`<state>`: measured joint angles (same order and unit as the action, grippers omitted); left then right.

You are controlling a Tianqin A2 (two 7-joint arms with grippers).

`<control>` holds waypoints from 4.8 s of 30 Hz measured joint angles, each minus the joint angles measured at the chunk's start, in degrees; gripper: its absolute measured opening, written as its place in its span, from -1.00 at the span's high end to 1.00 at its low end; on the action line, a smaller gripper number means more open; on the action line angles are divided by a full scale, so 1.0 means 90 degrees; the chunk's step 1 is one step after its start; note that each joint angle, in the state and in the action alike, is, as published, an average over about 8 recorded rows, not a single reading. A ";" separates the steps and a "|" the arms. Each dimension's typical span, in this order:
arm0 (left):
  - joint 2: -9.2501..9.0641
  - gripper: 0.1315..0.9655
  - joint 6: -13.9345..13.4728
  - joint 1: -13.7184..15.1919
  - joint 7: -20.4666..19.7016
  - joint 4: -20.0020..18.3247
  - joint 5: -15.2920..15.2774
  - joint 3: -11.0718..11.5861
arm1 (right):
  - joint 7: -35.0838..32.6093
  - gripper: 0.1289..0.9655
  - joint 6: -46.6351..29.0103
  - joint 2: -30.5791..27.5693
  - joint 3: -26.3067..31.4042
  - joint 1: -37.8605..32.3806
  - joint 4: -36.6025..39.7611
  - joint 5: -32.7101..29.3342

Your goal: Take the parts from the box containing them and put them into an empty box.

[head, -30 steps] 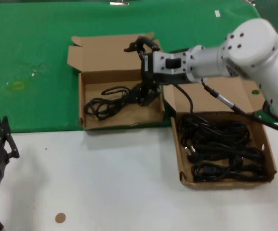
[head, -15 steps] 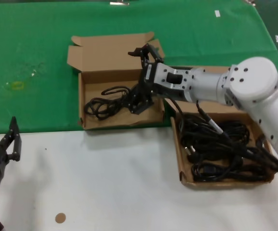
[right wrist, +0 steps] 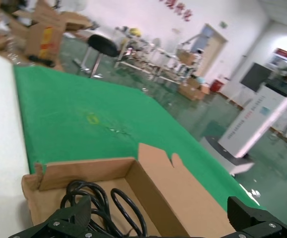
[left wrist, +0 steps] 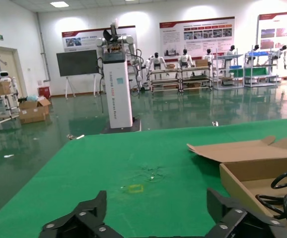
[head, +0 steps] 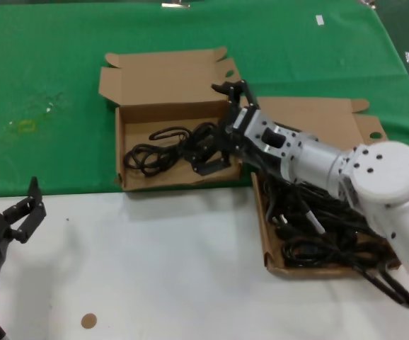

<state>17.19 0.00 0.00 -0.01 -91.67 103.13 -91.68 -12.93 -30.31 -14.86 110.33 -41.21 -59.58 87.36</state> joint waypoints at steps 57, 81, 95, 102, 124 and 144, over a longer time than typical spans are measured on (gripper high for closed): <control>0.0000 -1.00 0.0000 0.0000 0.0002 0.0000 0.0000 0.0000 | 0.1360 -1.00 0.3186 -0.0245 -0.1960 0.4330 -0.3373 0.1658; 0.0000 -1.00 0.0000 0.0000 0.0002 0.0000 0.0000 0.0000 | 0.1360 -1.00 0.3186 -0.0245 -0.1960 0.4330 -0.3373 0.1658; 0.0000 -1.00 0.0000 0.0000 0.0002 0.0000 0.0000 0.0000 | 0.1360 -1.00 0.3186 -0.0245 -0.1960 0.4330 -0.3373 0.1658; 0.0000 -1.00 0.0000 0.0000 0.0002 0.0000 0.0000 0.0000 | 0.1360 -1.00 0.3186 -0.0245 -0.1960 0.4330 -0.3373 0.1658; 0.0000 -1.00 0.0000 0.0000 0.0001 0.0000 0.0000 0.0000 | 0.1359 -1.00 0.3186 -0.0245 -0.1960 0.4330 -0.3373 0.1658; 0.0000 -1.00 0.0000 0.0000 0.0001 0.0000 0.0000 0.0000 | 0.1359 -1.00 0.3186 -0.0245 -0.1960 0.4330 -0.3373 0.1658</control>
<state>17.19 0.00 0.00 0.00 -91.67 103.13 -91.67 -0.70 -1.64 -17.06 92.68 -2.23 -89.94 102.28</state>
